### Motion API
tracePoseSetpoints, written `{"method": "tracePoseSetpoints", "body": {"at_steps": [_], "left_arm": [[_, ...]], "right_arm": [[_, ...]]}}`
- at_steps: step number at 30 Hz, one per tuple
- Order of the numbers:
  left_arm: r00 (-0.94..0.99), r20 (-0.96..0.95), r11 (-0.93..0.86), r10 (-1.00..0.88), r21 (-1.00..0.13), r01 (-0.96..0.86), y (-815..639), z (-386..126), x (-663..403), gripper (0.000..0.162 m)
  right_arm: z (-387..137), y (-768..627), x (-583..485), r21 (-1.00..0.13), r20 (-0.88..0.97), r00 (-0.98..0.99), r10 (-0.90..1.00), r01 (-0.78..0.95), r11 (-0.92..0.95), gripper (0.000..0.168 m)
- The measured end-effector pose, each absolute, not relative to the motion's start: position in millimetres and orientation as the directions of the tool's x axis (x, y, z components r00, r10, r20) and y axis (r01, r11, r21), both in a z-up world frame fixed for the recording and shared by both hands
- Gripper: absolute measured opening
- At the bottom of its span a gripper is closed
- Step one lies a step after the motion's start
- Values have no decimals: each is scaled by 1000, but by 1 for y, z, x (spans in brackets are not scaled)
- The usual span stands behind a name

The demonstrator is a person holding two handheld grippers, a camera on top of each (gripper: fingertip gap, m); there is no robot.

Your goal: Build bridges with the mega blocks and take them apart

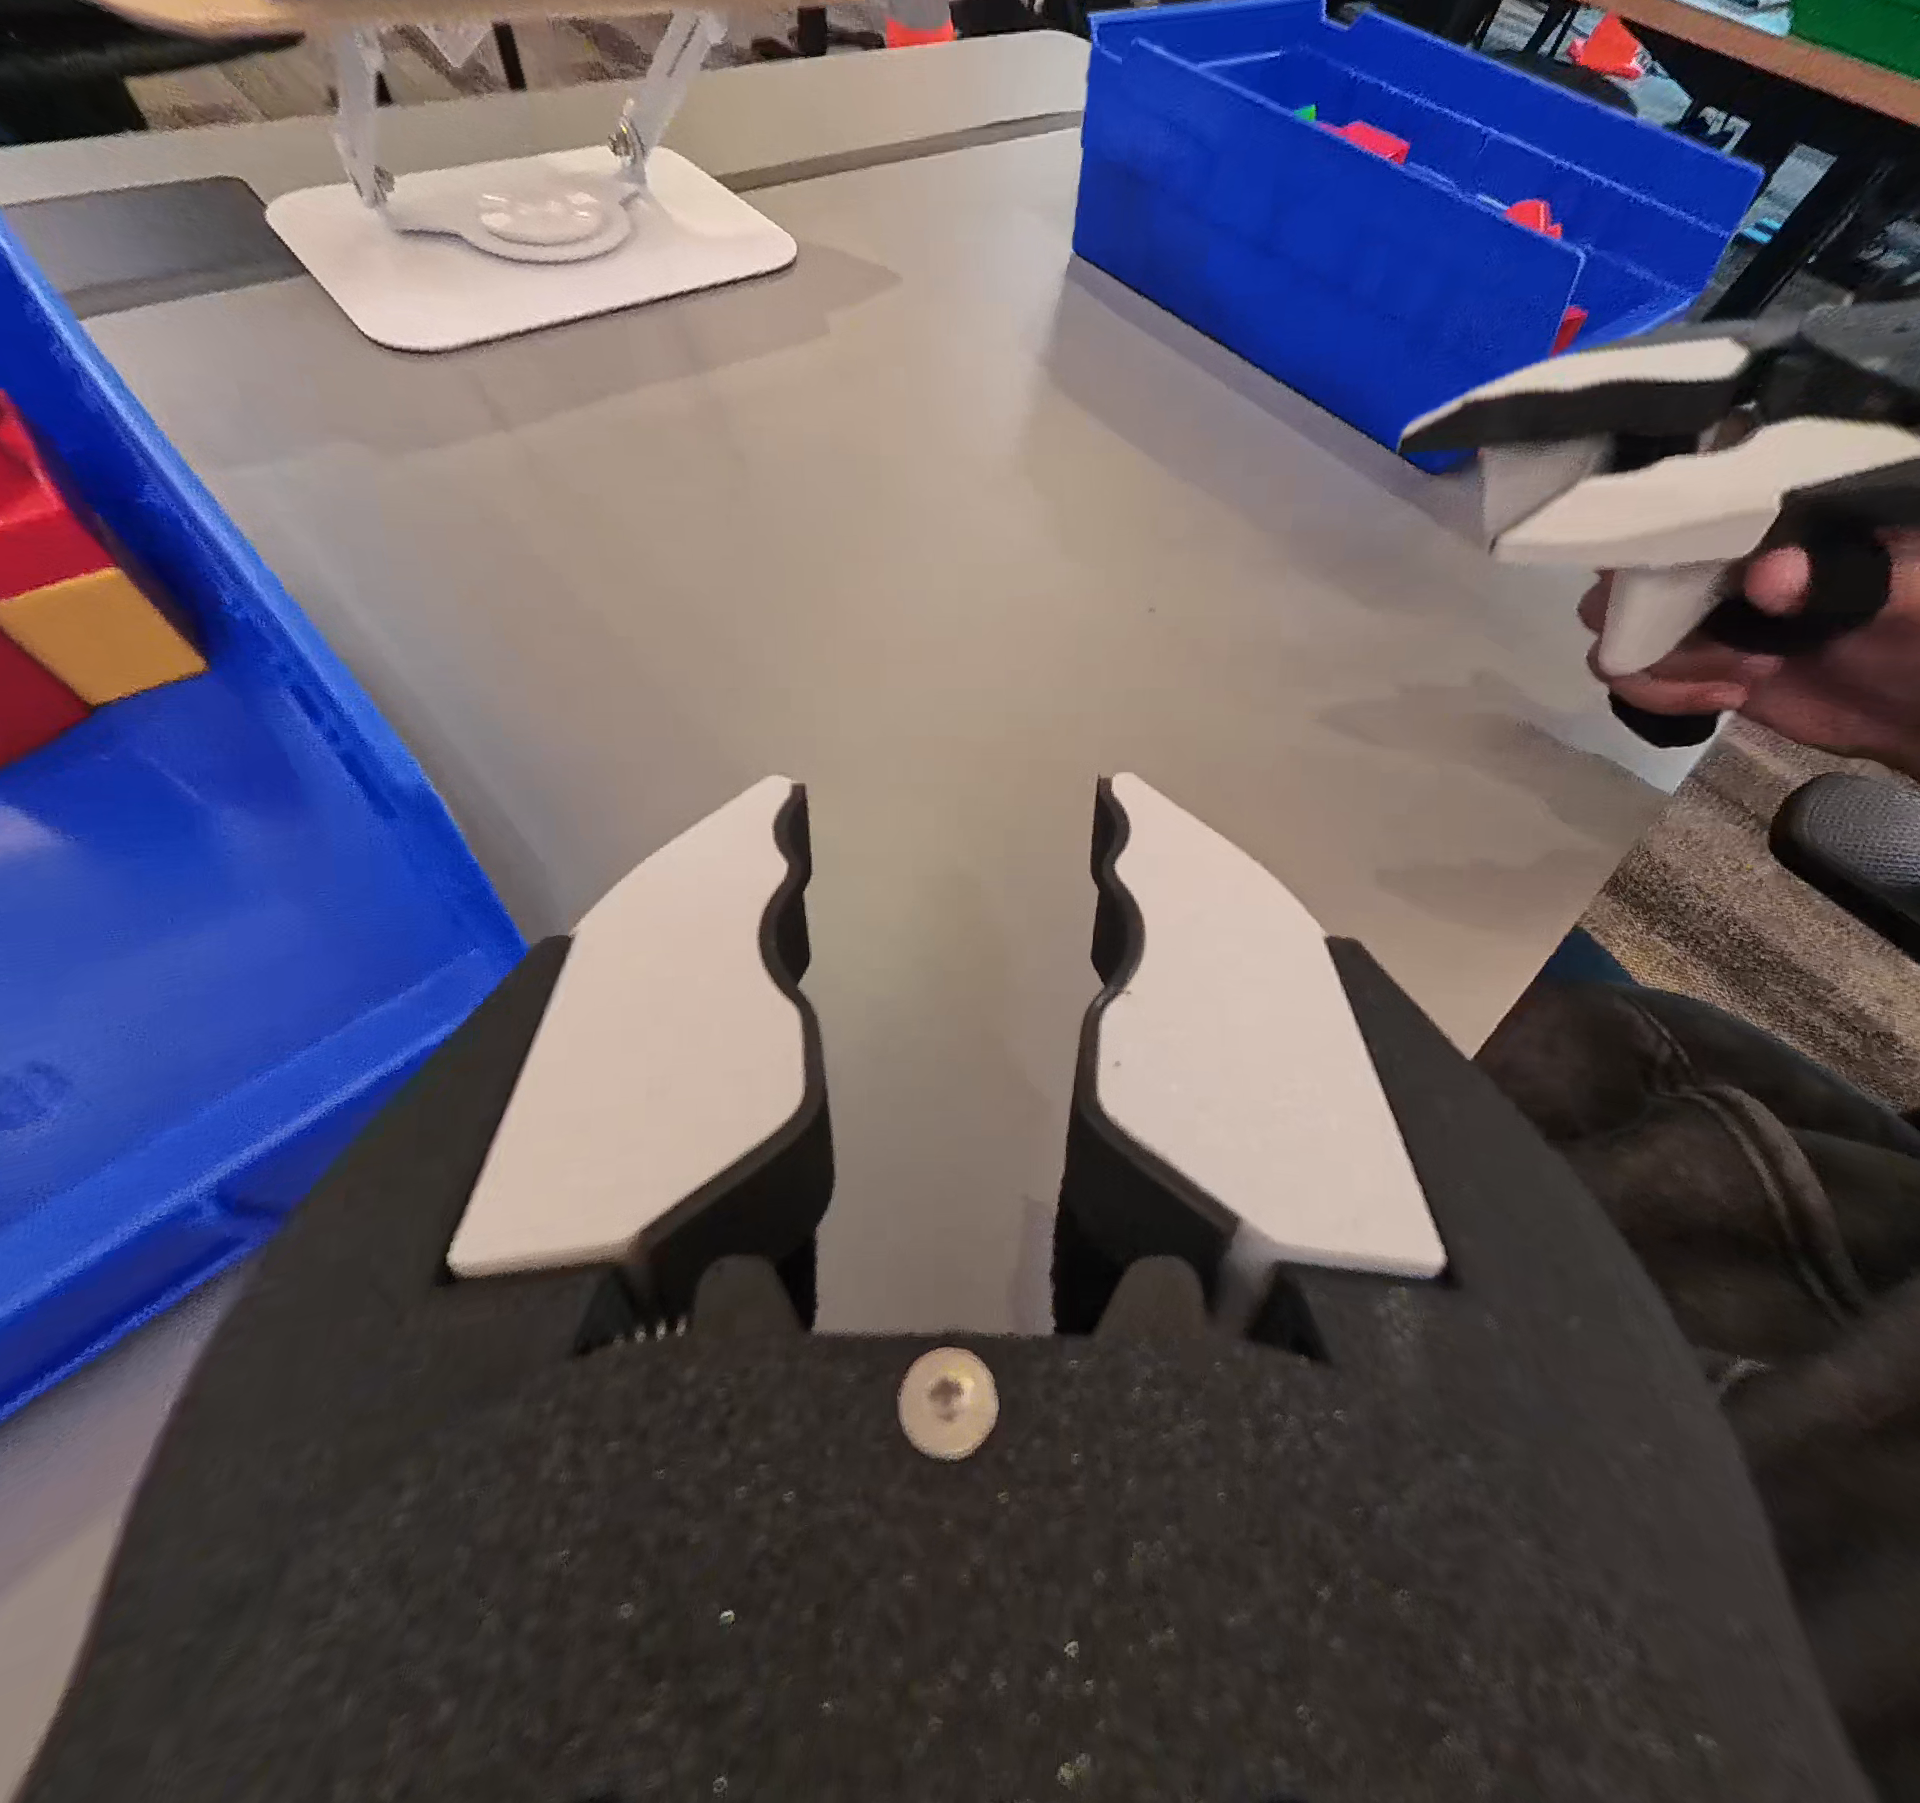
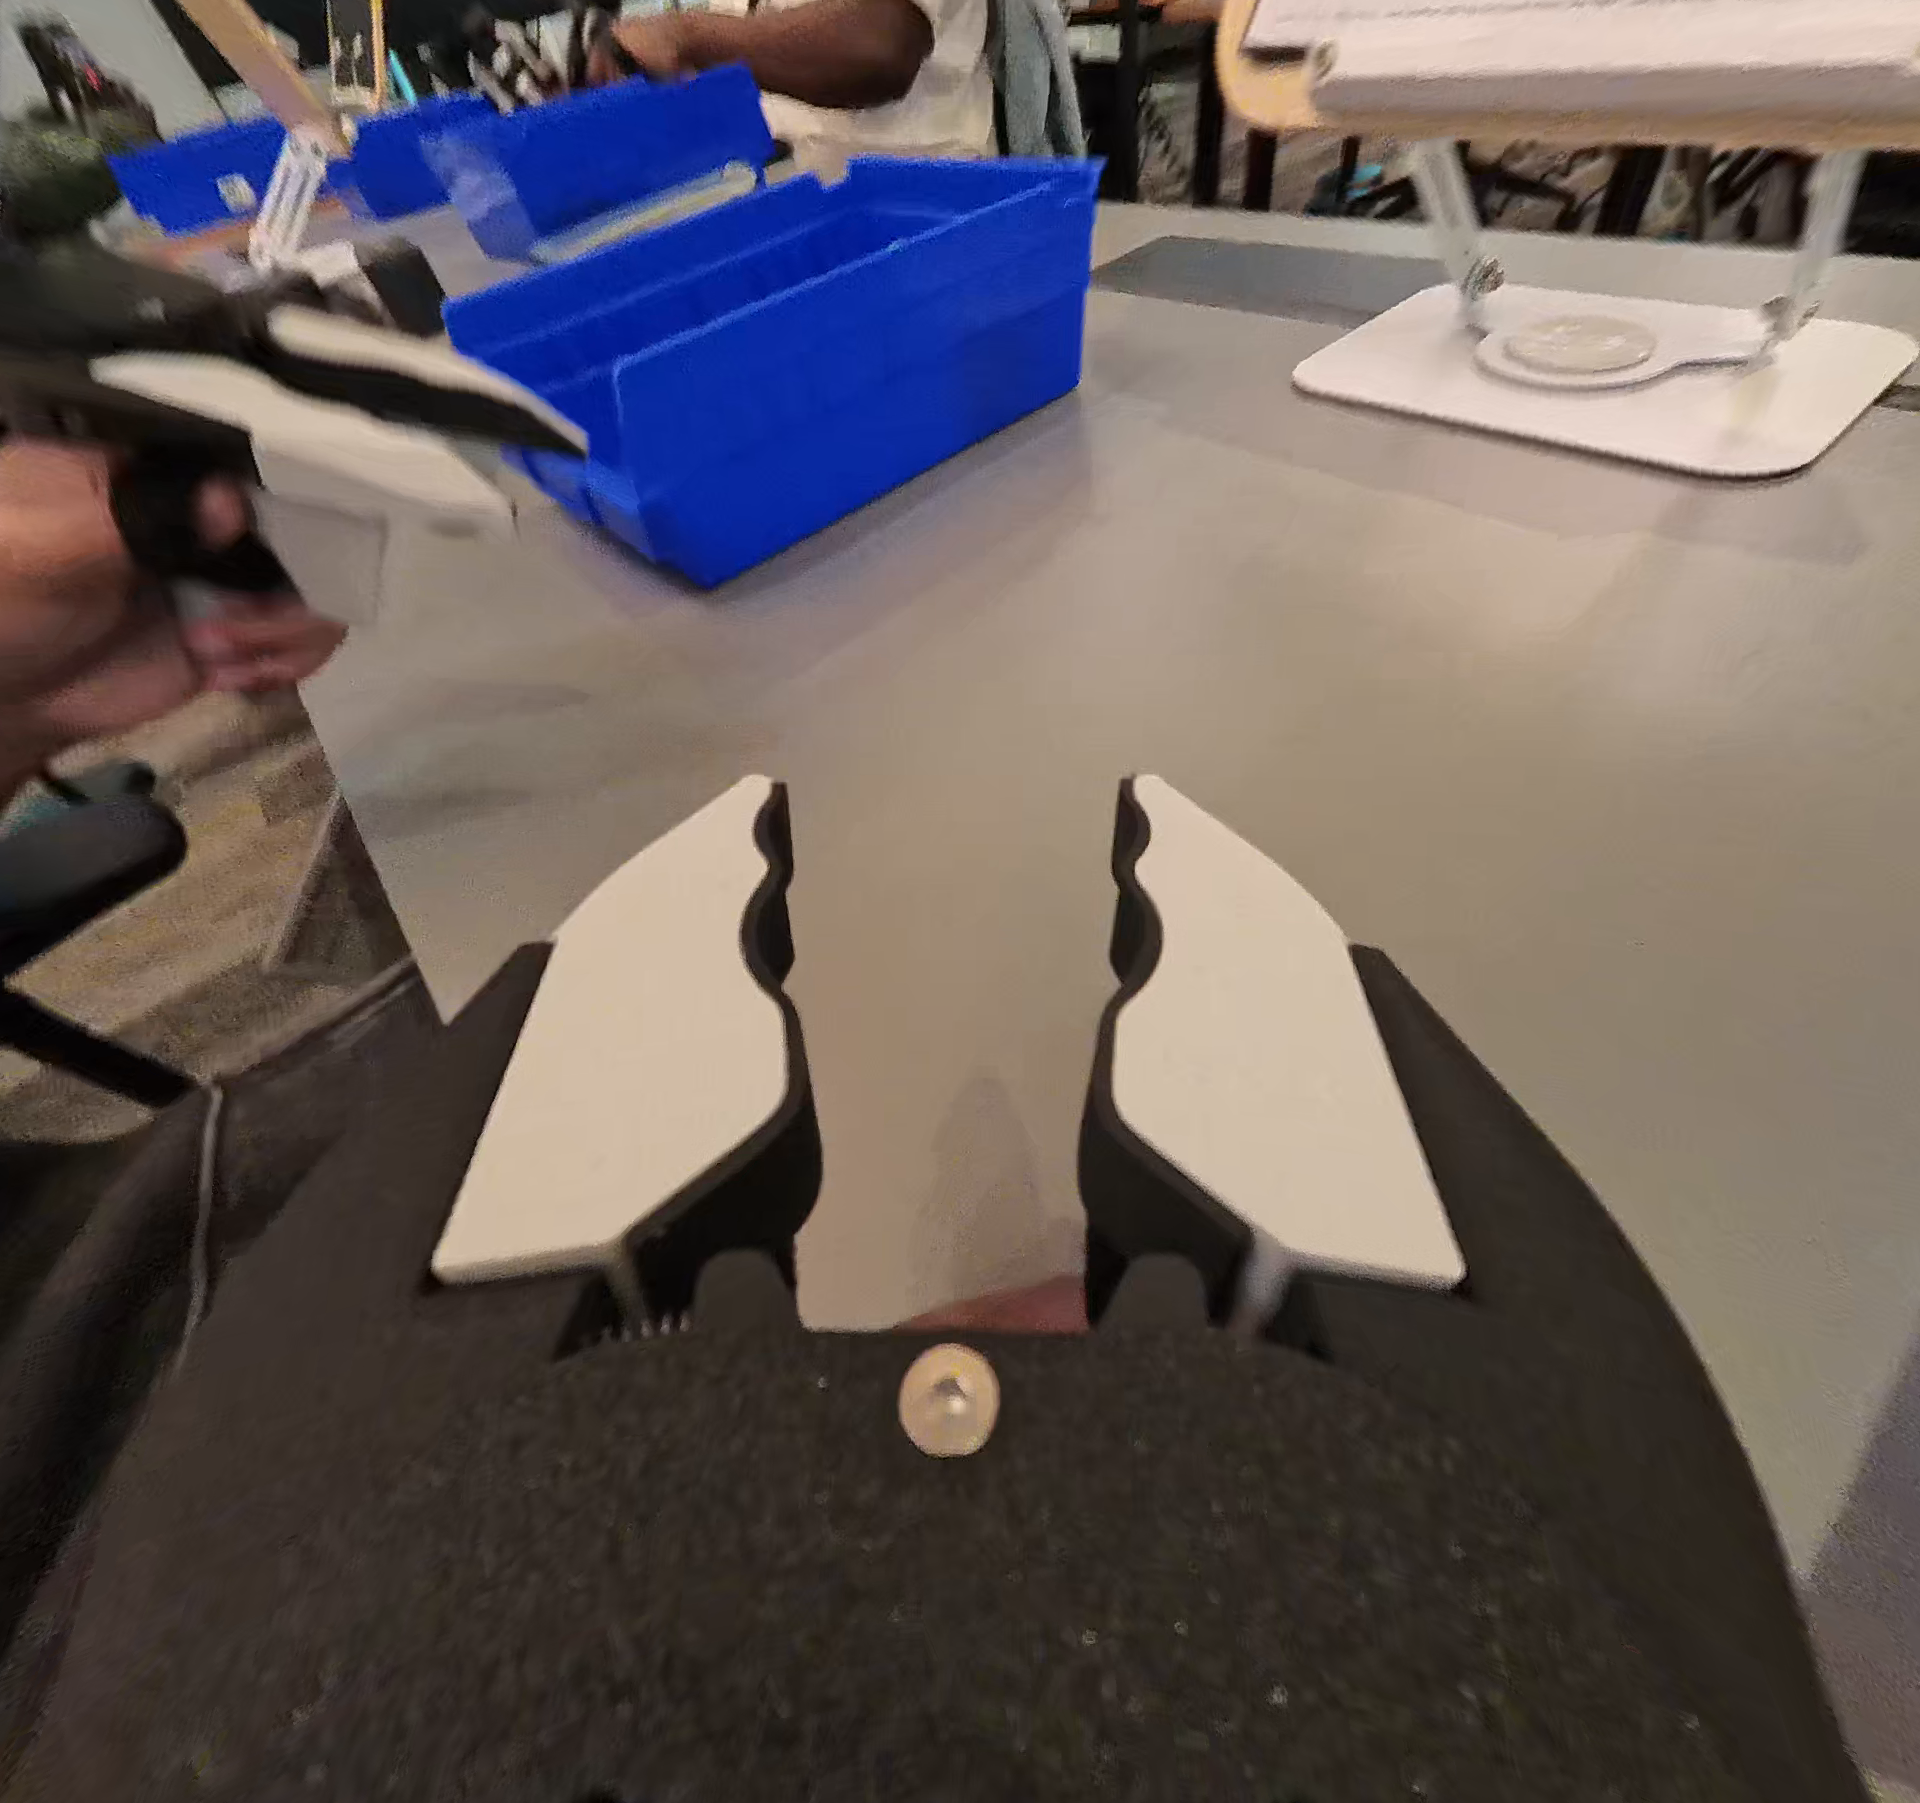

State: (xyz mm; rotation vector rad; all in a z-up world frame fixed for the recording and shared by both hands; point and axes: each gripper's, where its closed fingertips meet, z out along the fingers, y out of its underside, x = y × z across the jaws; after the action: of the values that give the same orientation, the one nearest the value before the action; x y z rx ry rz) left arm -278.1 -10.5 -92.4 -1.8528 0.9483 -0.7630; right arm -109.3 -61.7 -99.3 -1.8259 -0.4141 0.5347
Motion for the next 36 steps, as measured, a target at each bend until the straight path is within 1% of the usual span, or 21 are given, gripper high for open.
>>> {"method": "tracePoseSetpoints", "body": {"at_steps": [3,5,7,12,13,15,18,20,24,28,32,36], "left_arm": [[515,45,-237,-856,-919,-315,0,-75,-288,52],[502,-8,-213,-865,-899,-382,12,-71,-300,55],[532,-41,-252,-846,-848,-466,38,-76,-320,58],[654,-64,-357,-754,-795,-490,133,-84,-363,59],[676,-70,-377,-734,-785,-491,153,-88,-370,60],[719,-56,-460,-692,-735,-499,188,-107,-383,68],[768,-27,-565,-640,-661,-494,224,-140,-390,69],[782,-9,-605,-623,-628,-490,237,-159,-387,70],[801,-26,-621,-598,-617,-483,253,-174,-381,70],[849,-90,-640,-520,-617,-457,268,-173,-394,69],[877,-69,-669,-475,-620,-410,274,-174,-402,69],[861,-32,-633,-508,-664,-398,274,-165,-390,69]], "right_arm": [[-102,-68,-114,-952,-116,834,540,61,-299,59],[-102,-72,-116,-950,-132,823,552,54,-307,58],[-103,-75,-116,-948,-140,817,560,53,-313,58],[-99,-76,-110,-952,-113,826,553,70,-299,56],[-97,-76,-109,-954,-110,826,552,69,-292,55],[-96,-75,-107,-955,-101,831,547,73,-288,54],[-97,-73,-105,-953,-114,831,545,64,-296,54],[-98,-72,-104,-951,-122,831,542,59,-305,53],[-105,-70,-102,-944,-129,834,537,62,-324,52],[-114,-70,-101,-934,-148,831,536,61,-353,51],[-119,-70,-100,-925,-159,832,532,62,-374,50],[-120,-69,-99,-923,-167,833,528,56,-380,49]]}}
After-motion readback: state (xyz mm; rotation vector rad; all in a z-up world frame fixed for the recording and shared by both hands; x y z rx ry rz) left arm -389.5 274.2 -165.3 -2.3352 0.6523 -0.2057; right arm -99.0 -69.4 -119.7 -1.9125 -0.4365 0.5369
